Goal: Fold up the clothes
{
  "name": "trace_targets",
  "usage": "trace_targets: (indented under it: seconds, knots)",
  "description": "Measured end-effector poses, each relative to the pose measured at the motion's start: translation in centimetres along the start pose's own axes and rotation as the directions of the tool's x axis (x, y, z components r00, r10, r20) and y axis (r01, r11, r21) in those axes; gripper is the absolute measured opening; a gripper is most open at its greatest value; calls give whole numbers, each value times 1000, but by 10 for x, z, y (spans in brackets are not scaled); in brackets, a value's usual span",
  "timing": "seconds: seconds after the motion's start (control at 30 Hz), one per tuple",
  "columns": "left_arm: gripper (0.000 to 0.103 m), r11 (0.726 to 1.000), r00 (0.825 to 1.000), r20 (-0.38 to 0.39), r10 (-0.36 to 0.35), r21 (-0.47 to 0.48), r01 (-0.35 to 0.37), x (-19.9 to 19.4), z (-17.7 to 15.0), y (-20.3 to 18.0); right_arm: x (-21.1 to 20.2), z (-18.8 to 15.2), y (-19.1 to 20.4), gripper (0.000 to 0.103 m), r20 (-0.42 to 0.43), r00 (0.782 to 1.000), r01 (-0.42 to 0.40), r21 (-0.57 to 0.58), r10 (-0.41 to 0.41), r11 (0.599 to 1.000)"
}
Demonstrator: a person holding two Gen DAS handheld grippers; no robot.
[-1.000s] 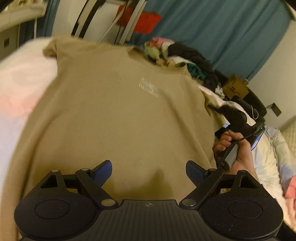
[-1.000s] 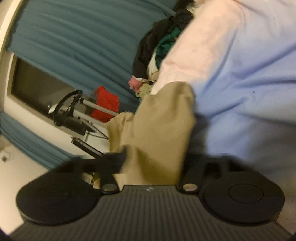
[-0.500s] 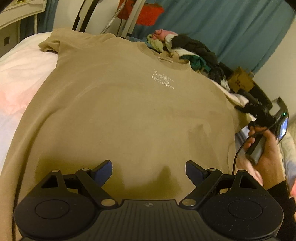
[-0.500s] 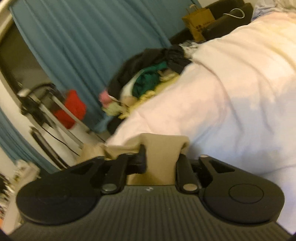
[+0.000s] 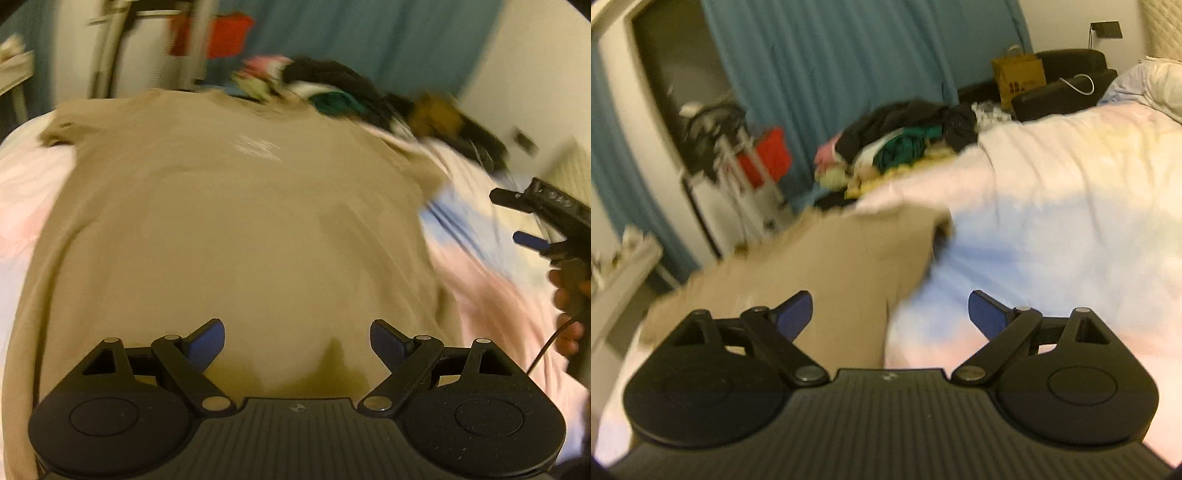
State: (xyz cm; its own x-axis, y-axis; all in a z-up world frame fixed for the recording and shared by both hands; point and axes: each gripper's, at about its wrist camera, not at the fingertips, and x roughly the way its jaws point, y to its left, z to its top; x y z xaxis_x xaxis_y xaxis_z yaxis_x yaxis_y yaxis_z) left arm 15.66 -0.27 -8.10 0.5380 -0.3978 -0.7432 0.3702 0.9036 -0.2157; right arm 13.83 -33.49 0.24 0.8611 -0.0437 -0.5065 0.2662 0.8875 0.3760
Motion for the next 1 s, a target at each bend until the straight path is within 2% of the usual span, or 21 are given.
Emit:
trace_targets:
  seconds: [0.1, 0.23, 0.33, 0.4, 0.5, 0.57, 0.63, 0.7, 0.83, 0.93, 0.97, 1.0]
  knots:
    - [84, 997, 1000, -18, -7, 71, 9, -5, -13, -12, -54, -24, -6, 93, -20, 1000, -7, 29, 7, 1000]
    - [80, 988, 999, -20, -30, 150, 32, -10, -20, -33, -106, -41, -20, 93, 28, 1000, -11, 127, 8, 992]
    - [75, 981, 996, -17, -93, 170, 94, -9, -18, -60, -121, -44, -19, 93, 85, 996, 25, 122, -35, 992]
    - [64, 973, 989, -11, -151, 175, 150, -8, -16, -82, -124, -43, -17, 93, 120, 991, 45, 98, -57, 994]
    - [51, 945, 968, -13, -251, 211, 249, 0, -16, -120, -134, -41, -22, 93, 190, 979, 58, 97, -76, 994]
    - [49, 923, 957, -49, -284, 255, 287, 11, -23, -146, -142, -40, -31, 93, 231, 969, 65, 114, -90, 991]
    - [48, 899, 955, -100, -281, 320, 298, 23, -34, -167, -147, -40, -45, 93, 247, 961, 86, 150, -122, 985]
    - [48, 876, 956, -138, -258, 385, 292, 32, -46, -178, -149, -41, -58, 93, 233, 964, 83, 195, -128, 977]
    - [54, 819, 961, -199, -194, 506, 271, 45, -71, -191, -142, -42, -71, 93, 202, 976, 31, 260, -86, 965]
    - [53, 784, 967, -189, -169, 569, 248, 44, -85, -192, -134, -43, -69, 93, 180, 981, 32, 246, -78, 969]
    - [50, 784, 969, -181, -168, 572, 242, 44, -86, -191, -130, -44, -67, 93, 168, 983, 30, 244, -73, 969]
    - [33, 784, 971, -172, -167, 574, 236, 44, -88, -189, -127, -45, -66, 93, 157, 985, 29, 243, -69, 970]
